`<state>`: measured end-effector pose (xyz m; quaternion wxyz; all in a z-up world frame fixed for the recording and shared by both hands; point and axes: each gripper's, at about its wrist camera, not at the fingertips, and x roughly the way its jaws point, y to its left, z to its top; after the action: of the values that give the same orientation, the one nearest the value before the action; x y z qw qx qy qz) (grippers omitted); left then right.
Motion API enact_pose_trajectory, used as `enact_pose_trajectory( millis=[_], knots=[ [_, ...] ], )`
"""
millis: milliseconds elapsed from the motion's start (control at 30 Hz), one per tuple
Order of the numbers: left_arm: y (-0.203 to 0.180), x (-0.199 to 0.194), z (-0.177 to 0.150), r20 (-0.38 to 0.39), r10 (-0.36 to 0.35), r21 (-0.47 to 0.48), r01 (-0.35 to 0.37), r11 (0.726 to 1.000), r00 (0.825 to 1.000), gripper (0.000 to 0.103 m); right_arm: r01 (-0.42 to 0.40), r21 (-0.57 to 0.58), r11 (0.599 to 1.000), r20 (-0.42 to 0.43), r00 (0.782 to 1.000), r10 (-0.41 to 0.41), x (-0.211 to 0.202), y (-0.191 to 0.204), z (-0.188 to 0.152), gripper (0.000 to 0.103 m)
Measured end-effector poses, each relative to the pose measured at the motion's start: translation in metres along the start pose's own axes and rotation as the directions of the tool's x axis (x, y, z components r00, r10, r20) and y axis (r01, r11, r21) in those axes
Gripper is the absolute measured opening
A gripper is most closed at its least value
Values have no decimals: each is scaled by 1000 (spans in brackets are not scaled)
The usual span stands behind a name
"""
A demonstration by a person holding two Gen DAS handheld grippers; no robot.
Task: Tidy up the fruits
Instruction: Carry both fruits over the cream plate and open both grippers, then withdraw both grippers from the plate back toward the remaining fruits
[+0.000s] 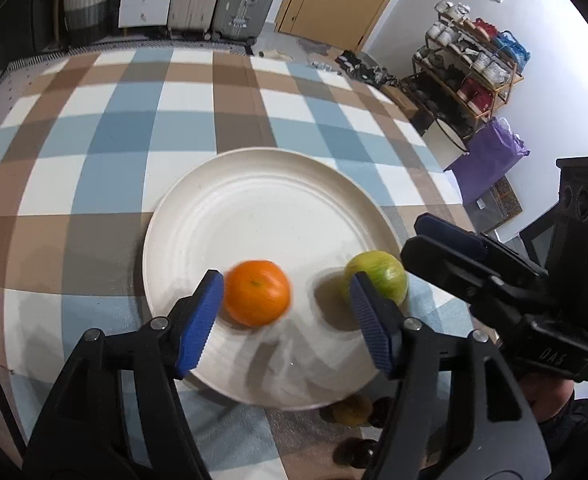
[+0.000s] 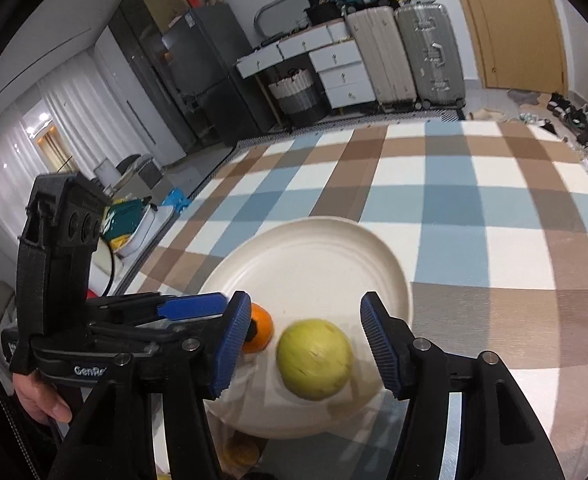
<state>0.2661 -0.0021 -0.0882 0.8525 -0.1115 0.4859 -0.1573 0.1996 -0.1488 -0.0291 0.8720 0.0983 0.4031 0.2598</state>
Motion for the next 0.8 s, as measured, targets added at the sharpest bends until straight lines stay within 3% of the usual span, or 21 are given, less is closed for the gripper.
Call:
enact_pose_trajectory(
  millis=[433,800],
  knots=[
    [-24,-66,-29,92,45,22,-47,999,995,66,9,-16,1000,110,994,-7,-59,23,-9,71],
    [-46,-117,-54,173,91,54,-102,993,981,82,23,-40,999,181,983,-16,-97,45,-19,81]
  ],
)
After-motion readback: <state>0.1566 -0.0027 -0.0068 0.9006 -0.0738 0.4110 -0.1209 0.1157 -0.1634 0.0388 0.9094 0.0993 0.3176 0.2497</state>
